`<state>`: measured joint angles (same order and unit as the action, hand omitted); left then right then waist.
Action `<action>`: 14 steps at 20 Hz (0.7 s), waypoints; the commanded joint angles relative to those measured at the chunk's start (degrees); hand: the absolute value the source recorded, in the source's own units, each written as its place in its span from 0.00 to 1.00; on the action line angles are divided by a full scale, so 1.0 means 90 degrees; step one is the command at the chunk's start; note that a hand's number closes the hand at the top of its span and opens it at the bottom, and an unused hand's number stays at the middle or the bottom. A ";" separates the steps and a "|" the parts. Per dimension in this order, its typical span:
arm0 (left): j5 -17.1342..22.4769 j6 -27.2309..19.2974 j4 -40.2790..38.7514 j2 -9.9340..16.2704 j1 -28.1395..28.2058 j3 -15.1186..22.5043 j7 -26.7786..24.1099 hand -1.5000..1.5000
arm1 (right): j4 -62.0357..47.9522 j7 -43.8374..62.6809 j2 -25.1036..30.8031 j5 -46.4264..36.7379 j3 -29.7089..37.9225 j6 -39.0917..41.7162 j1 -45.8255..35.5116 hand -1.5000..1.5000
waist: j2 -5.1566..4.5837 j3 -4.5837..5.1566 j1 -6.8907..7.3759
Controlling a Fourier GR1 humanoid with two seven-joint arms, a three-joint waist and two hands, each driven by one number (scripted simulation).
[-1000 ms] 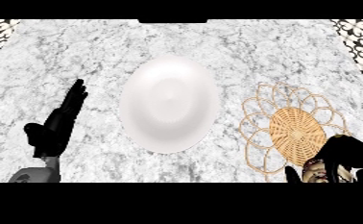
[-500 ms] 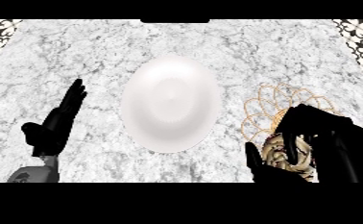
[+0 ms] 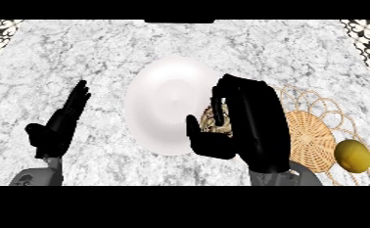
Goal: Pick the cupcake from the placemat and place it in the plate
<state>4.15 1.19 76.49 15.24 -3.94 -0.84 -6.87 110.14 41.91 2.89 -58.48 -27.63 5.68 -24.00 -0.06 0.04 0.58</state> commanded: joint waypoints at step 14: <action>-0.0165 0.0198 -0.0171 -0.0081 -0.0013 -0.0085 -0.0240 0.50 | -0.4754 0.0732 -0.0320 0.1414 -0.0612 -0.4037 -0.2299 0.00 | -0.0022 -0.0003 0.0096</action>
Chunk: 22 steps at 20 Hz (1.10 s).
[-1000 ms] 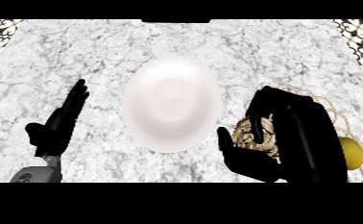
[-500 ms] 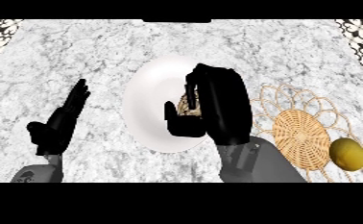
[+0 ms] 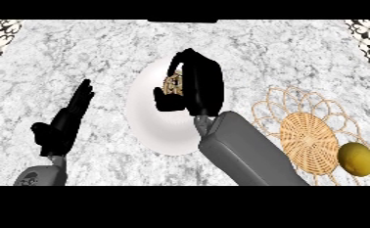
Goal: Pick the cupcake from the placemat and place it in the plate
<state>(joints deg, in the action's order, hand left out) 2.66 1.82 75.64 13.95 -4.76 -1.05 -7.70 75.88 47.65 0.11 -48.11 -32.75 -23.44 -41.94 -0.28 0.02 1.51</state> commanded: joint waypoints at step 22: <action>-0.0165 -0.0021 -0.0072 -0.0146 0.0222 -0.0114 -0.0213 0.50 | 0.1943 -0.3124 0.1320 0.4110 0.1151 -0.2193 0.2412 0.00 | 0.0032 -0.0010 -0.0262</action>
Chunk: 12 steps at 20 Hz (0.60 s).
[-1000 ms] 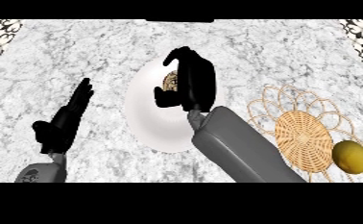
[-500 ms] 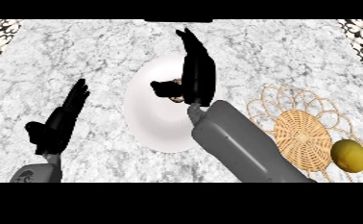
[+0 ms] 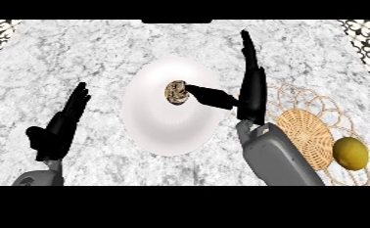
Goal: Pick the cupcake from the placemat and place it in the plate
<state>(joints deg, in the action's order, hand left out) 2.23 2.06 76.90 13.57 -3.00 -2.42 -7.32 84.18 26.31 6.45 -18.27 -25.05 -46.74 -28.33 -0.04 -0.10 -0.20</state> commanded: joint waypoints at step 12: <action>0.0067 0.0379 -0.0042 0.0085 0.0139 -0.0201 -0.0202 0.50 | 0.0272 -0.4425 0.1502 0.2804 0.1780 0.2914 0.2881 0.00 | 0.0001 0.0007 0.0022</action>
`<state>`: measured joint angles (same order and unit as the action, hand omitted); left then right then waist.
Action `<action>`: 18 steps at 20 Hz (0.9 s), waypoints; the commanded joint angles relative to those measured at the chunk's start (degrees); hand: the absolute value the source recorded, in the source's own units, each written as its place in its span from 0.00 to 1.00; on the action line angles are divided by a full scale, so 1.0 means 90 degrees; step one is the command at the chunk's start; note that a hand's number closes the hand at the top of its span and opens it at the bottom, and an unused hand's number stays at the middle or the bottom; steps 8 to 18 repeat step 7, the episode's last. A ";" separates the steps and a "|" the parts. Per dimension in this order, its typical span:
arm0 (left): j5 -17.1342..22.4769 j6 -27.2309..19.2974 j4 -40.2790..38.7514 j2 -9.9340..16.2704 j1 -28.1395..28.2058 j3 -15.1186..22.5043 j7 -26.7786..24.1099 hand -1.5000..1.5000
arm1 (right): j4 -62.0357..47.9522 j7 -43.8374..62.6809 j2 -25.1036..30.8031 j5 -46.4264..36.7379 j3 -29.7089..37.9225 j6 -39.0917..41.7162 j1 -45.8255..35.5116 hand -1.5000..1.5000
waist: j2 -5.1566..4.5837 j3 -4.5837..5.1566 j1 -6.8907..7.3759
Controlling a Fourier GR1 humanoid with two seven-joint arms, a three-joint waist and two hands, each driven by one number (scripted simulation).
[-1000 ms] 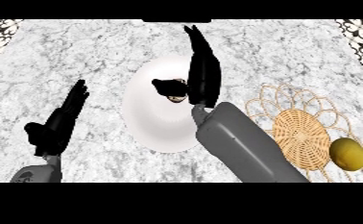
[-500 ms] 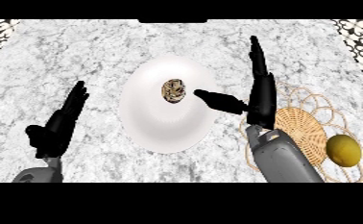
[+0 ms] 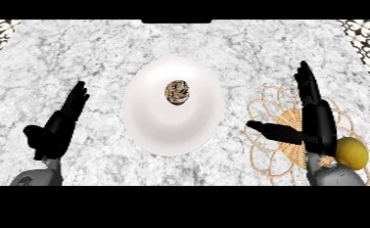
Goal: Pick the cupcake from the placemat and place it in the plate
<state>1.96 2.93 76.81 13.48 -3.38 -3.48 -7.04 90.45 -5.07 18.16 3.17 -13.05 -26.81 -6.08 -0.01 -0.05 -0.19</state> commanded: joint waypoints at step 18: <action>-0.0062 0.0088 0.0157 -0.0122 -0.0113 -0.0162 0.0303 0.50 | -0.0582 -0.1480 -0.0057 0.0078 0.0956 0.1009 0.0825 0.00 | 0.0003 0.0004 0.0009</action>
